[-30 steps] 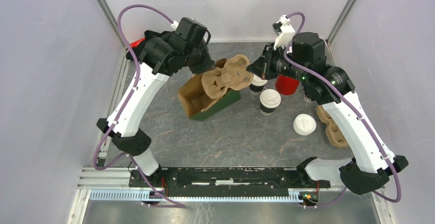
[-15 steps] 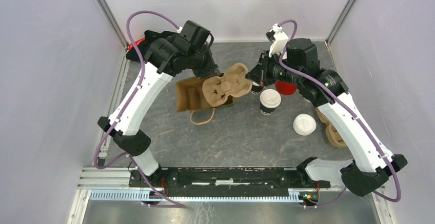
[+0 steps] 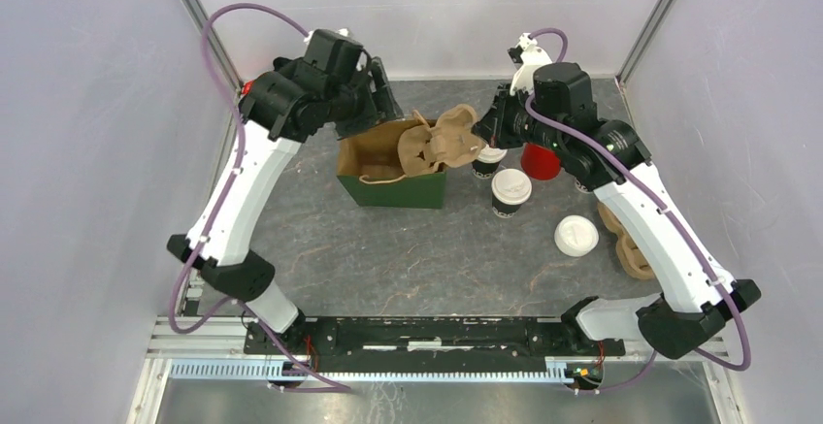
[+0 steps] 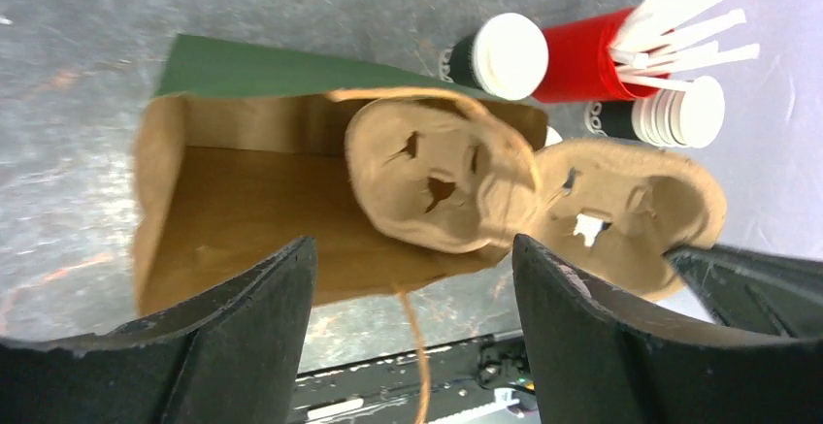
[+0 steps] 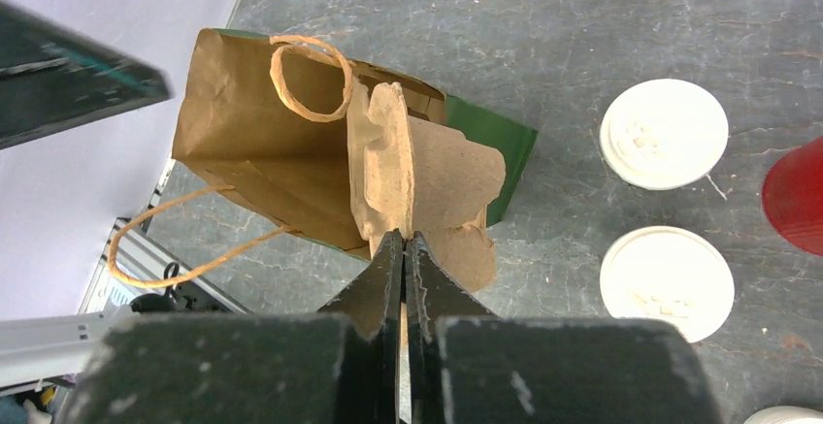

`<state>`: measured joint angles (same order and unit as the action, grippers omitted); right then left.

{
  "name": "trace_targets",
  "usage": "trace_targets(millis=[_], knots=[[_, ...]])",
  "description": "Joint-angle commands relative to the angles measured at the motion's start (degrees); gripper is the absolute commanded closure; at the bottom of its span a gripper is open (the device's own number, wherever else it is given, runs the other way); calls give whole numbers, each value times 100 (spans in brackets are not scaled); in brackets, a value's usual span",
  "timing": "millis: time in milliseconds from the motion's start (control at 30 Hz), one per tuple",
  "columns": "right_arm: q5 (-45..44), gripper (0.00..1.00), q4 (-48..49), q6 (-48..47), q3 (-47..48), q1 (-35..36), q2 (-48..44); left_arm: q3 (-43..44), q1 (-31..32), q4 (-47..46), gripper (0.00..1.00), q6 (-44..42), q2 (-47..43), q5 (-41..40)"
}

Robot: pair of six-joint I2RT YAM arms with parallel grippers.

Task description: Pack the takeout coffee

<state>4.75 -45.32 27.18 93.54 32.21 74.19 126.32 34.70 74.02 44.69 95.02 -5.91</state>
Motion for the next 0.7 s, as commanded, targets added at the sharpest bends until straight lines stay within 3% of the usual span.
trace_targets(millis=[0,167,333,467,667], knots=[[-301,100,57,93,345,16,129,-220,-130,319,20,-698,-700,-897],[-194,100,83,74,405,13,213,-1251,-654,350,26,-787,-1046,-972],[-194,100,64,40,464,16,257,-1828,-1062,-118,26,-1007,-1062,-680],[-156,100,66,43,478,16,295,-1849,-1341,-470,35,-1218,-788,-446],[-135,100,55,21,543,17,340,-1844,-1413,-702,63,-1445,-488,-311]])
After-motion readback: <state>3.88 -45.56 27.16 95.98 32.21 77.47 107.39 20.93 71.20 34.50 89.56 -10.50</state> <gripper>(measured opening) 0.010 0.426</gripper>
